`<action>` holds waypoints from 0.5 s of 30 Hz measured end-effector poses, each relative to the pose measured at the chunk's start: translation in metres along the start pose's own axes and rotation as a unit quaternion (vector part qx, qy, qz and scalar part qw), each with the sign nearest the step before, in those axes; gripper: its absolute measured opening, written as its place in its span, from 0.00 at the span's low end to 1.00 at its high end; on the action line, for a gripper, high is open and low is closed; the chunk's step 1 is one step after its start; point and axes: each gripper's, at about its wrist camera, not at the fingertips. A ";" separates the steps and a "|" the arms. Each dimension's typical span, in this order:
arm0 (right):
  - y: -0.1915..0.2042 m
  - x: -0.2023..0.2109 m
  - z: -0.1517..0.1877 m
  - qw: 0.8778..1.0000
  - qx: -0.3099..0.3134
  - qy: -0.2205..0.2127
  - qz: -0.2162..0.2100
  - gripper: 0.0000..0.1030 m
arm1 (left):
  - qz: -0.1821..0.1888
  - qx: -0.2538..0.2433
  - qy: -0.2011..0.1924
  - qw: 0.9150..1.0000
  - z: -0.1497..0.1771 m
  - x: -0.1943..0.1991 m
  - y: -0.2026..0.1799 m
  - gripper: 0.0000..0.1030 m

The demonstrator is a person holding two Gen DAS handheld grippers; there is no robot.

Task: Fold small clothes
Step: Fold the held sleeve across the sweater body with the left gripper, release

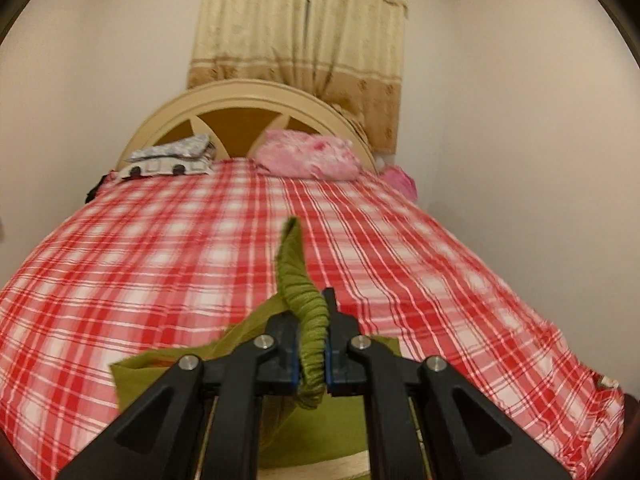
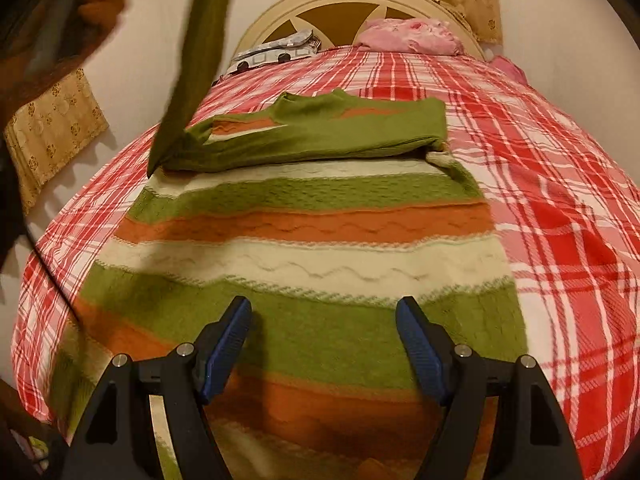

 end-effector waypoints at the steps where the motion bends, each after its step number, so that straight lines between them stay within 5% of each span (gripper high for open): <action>1: -0.002 0.001 0.001 1.000 -0.003 -0.002 -0.004 0.73 | 0.002 -0.003 0.005 1.000 0.003 -0.007 -0.007 0.07; 11: -0.016 0.006 0.004 0.998 -0.044 -0.012 -0.034 0.73 | 0.036 -0.060 0.077 0.995 0.043 -0.076 -0.081 0.04; 15: -0.021 0.007 0.004 0.997 -0.055 -0.014 -0.048 0.73 | 0.044 -0.079 0.087 0.992 0.054 -0.077 -0.079 0.12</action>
Point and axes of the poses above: each gripper's, at about its wrist camera, not at the fingertips, and x roughly against the way its jaws point, y to its left, z to its underside, and after that the axes turned 7 degrees about -x, right-handed
